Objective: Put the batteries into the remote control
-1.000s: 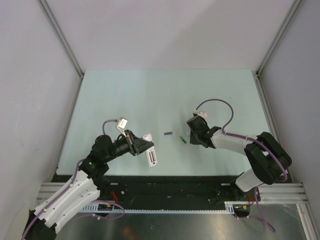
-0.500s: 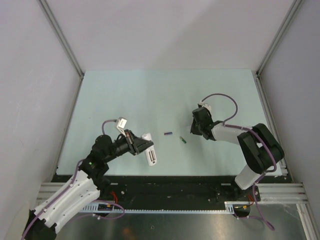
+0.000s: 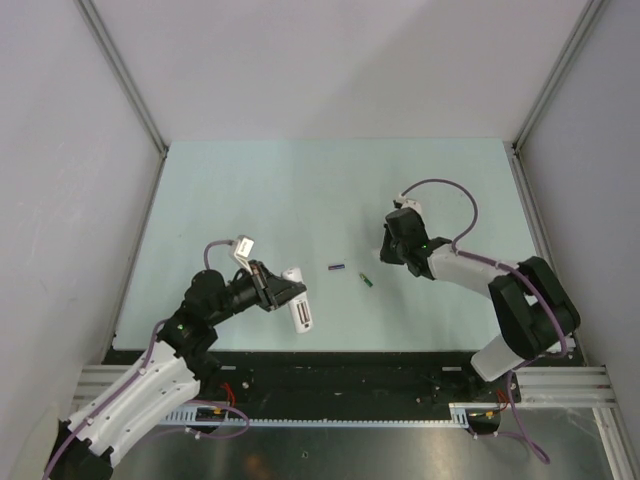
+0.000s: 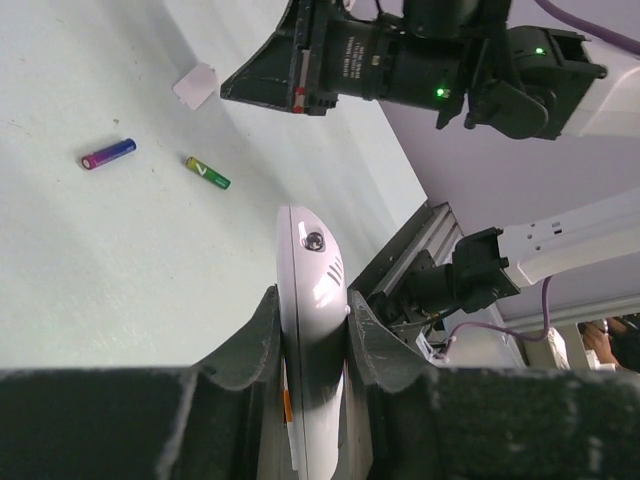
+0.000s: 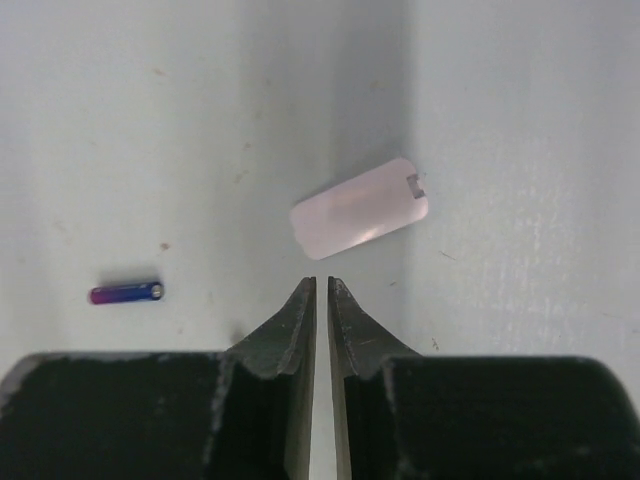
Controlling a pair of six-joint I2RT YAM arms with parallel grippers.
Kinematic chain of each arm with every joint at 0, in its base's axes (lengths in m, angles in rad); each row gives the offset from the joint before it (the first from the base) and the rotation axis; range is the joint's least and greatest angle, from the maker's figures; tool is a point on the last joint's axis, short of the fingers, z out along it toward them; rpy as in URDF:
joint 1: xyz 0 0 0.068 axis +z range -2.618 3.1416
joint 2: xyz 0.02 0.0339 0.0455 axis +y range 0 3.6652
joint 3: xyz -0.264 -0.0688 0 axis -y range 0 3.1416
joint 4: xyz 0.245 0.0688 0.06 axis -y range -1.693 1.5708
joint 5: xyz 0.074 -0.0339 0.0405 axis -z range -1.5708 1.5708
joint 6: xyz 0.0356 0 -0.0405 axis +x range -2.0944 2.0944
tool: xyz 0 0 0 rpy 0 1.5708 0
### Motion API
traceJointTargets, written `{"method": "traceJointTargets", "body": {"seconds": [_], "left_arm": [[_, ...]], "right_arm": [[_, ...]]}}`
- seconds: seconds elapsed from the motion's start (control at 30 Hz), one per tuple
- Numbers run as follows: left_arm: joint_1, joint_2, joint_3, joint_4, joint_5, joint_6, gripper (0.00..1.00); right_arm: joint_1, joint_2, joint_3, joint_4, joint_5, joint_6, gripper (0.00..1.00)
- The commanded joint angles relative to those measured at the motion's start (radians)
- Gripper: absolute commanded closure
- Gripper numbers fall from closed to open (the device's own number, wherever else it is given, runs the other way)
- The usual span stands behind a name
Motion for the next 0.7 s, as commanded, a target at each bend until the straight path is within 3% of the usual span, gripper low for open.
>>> {"method": "traceJointTargets", "body": {"seconds": [0.0,0.3,0.67], "left_arm": [[-0.002,-0.019,0.025,0.024,0.008,0.013,1.00],[-0.002,-0.028,0.017,0.018,0.003,0.018,1.00],[-0.002,-0.046,0.011,0.015,0.000,0.012,1.00]], "right_arm": [[-0.028,-0.069,0.028,0.016,0.017,-0.022,0.87],[-0.122,0.152,0.190,0.036,-0.030,-0.045,0.98],[-0.134,0.248,0.273,-0.059,-0.020,-0.059,1.00]]}}
